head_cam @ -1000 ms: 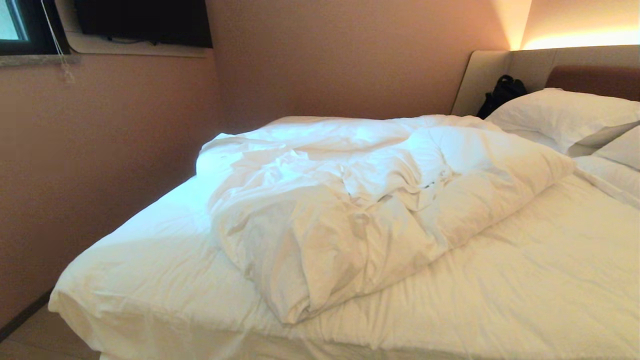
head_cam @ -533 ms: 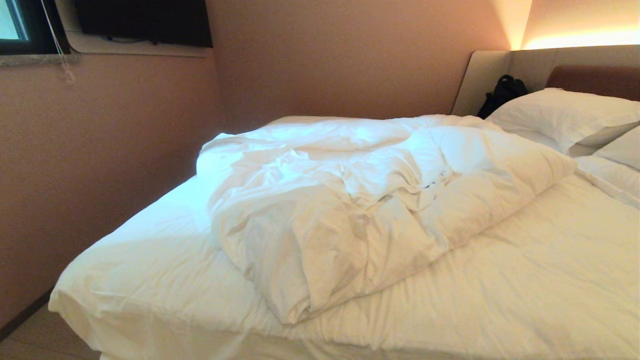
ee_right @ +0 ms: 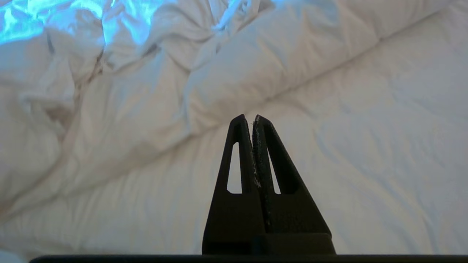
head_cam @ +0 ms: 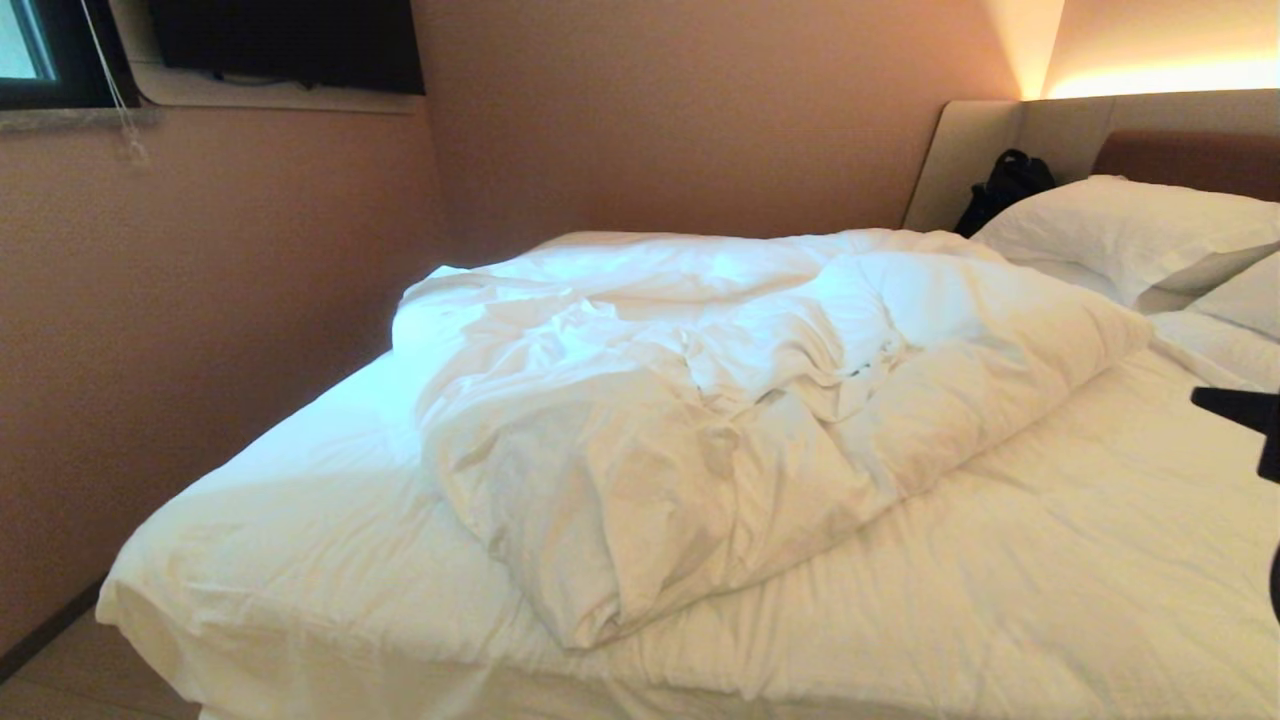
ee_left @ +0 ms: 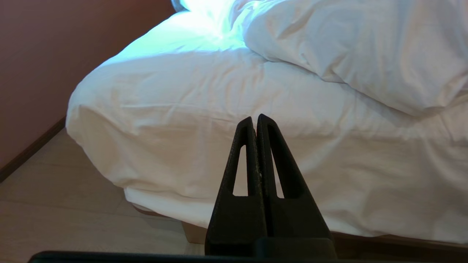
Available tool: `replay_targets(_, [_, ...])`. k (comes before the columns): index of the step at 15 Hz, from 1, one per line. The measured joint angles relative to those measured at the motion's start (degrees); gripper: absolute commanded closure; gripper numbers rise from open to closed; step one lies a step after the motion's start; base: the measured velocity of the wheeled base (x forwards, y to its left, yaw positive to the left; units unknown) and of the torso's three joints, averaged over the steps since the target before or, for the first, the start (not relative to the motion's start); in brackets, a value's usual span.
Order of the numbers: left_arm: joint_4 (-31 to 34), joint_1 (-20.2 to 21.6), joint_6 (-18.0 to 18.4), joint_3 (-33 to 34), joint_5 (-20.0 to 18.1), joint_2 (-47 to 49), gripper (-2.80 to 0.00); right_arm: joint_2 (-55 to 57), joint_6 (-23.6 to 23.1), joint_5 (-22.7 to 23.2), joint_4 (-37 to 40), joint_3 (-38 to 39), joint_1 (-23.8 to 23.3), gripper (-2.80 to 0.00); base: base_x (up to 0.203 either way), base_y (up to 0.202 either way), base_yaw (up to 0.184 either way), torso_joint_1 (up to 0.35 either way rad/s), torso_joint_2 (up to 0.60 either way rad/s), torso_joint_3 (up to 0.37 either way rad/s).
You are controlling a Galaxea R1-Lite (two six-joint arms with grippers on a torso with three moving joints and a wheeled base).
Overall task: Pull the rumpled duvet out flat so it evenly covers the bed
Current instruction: Hold the folded corner of the quilt
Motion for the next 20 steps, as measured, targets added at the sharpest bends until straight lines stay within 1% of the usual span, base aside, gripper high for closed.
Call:
replay_targets(7, [0.00,0.00,0.00,0.00,0.00,0.00,0.00,15.15,2.95,-0.04,0.00,-11.23,1.85,0.00,0.000,0.000,0.000,0.000,0.00,0.000])
replay_targets(10, [0.00,0.00,0.00,0.00,0.00,0.00,0.00,19.97,5.32,0.02,-0.40,-13.14,2.84,0.00,0.000,0.000,0.000,0.000,0.00,0.000])
replay_targets(16, [0.00,0.00,0.00,0.00,0.00,0.00,0.00,29.27,8.63,-0.15,-4.41,-16.36,5.71,0.00,0.000,0.000,0.000,0.000,0.00,0.000])
replay_targets(20, [-0.02,0.00,0.00,0.00,0.00,0.00,0.00,34.06,11.22,0.00,-4.84,-18.69,7.47,0.00,0.000,0.000,0.000,0.000,0.00,0.000])
